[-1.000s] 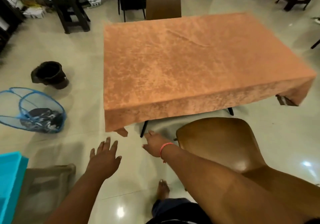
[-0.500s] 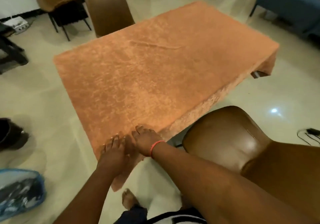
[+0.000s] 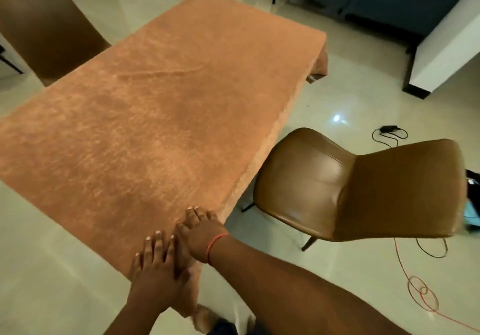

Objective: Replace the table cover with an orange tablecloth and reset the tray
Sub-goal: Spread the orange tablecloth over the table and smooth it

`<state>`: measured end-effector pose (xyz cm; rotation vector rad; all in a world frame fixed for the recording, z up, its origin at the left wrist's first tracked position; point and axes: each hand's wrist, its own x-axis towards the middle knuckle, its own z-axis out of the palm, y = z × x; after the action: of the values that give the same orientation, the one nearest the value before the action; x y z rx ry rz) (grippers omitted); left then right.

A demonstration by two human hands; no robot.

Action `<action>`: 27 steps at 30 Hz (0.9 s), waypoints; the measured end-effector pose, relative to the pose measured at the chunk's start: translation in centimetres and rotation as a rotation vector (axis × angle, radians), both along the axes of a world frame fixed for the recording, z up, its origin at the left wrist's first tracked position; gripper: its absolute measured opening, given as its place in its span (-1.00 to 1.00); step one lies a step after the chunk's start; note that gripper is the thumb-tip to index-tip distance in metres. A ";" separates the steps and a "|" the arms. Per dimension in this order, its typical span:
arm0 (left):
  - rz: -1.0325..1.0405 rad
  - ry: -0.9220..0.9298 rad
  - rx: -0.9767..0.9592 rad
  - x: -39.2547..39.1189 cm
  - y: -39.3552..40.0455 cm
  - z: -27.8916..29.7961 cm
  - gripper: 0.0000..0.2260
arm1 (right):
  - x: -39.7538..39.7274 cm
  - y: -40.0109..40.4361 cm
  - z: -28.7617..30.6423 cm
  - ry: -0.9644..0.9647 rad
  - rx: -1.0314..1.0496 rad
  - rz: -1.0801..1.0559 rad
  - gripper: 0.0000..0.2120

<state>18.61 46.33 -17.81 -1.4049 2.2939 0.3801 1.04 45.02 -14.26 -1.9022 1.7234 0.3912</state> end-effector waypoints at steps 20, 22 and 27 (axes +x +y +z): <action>-0.007 -0.061 0.064 -0.2 4.6 1.0 0.00 | -1.1 5.8 1.5 0.003 0.047 0.043 -0.51; -0.040 -0.090 0.052 -0.2 4.6 1.7 -0.03 | -1.1 6.1 1.7 0.005 0.047 0.043 -0.51; -0.051 -0.079 0.014 -1.0 3.8 2.7 -0.36 | -0.5 5.7 1.9 0.010 0.012 0.043 -0.49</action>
<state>17.57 50.09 -15.15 -1.3274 2.2539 0.3187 0.57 50.75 -12.34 -1.9344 1.6857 0.4273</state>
